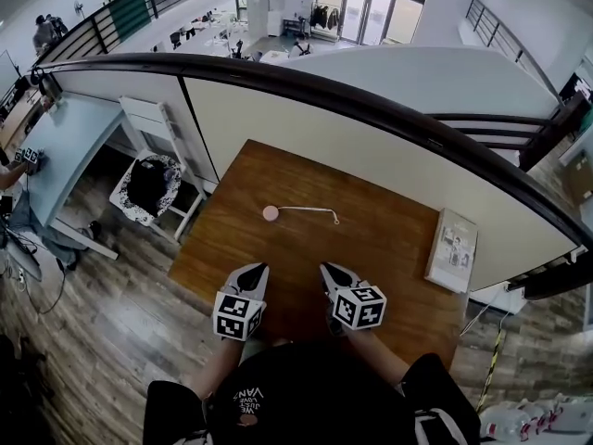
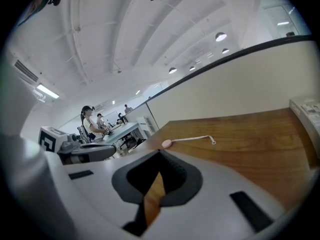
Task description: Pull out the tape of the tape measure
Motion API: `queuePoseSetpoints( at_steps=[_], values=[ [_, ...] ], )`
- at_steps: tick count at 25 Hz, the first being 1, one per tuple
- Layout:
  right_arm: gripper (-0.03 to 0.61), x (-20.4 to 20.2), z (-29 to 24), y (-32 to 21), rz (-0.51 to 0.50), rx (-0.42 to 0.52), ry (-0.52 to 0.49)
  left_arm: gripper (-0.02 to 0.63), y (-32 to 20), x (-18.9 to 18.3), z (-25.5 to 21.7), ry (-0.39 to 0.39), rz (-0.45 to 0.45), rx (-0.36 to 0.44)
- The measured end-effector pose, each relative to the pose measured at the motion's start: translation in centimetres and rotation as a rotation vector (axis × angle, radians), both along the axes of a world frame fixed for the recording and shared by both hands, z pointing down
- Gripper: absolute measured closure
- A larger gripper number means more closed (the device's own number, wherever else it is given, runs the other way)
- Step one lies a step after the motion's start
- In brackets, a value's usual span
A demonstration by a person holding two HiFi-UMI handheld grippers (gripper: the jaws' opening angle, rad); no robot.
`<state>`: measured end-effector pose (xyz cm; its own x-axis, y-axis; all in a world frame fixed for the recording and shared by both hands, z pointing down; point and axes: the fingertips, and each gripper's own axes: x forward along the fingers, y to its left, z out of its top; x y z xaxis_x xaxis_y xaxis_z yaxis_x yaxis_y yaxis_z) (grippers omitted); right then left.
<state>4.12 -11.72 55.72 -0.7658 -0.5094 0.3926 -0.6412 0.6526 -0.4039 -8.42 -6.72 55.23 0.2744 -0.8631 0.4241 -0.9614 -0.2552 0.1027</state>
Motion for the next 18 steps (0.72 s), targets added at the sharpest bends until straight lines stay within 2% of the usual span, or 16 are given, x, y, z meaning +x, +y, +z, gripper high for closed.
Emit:
queuePoseSetpoints(
  at_steps=[18],
  values=[
    [0.568, -0.4, 0.4, 0.5, -0.039, 0.000, 0.000, 0.602, 2.1, 0.3, 0.7, 0.016, -0.051, -0.016]
  ],
)
